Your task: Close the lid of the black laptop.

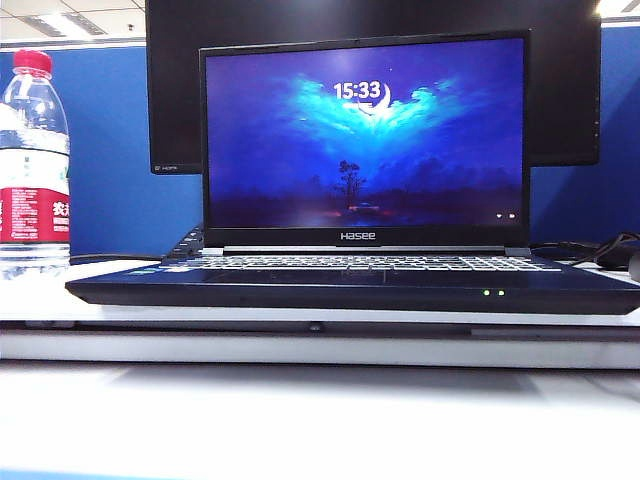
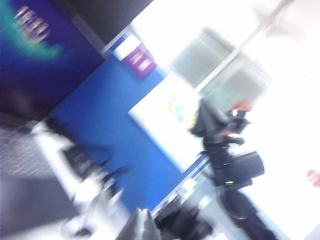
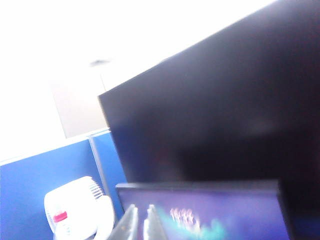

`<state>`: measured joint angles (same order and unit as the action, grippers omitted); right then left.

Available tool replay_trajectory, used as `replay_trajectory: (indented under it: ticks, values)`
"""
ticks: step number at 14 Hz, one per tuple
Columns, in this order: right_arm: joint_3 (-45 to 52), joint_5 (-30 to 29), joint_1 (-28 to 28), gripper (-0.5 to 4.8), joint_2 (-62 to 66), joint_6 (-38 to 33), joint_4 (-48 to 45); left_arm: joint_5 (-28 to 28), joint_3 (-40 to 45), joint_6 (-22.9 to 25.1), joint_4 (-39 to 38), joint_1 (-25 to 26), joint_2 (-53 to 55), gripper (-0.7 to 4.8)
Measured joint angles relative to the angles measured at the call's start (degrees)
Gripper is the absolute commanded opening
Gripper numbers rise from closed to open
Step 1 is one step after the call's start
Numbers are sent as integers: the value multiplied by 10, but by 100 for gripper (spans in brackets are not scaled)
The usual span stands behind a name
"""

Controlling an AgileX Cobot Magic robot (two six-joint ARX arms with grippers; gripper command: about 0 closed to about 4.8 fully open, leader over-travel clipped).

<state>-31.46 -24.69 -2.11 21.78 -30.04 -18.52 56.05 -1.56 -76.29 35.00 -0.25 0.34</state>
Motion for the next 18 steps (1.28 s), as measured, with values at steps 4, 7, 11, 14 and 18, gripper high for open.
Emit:
replay_trajectory:
  ticks: [4, 7, 11, 14, 18]
  values:
    - [-182, -58, 0, 8, 170, 33, 51, 22, -109, 67, -107, 0, 1, -5]
    - [-381, -185, 0, 7, 367, 59, 200, 39, -175, 199, -299, 0, 16, -5]
    - [-504, -202, -9, -2, 489, 100, 263, 82, -175, 219, -312, 0, 126, -5]
    - [-514, -200, -19, -2, 546, 107, 272, 47, -175, 302, -308, 0, 198, -5]
    - [-514, -196, -35, -2, 588, 124, 300, 5, -221, 369, -328, -105, 322, -5]
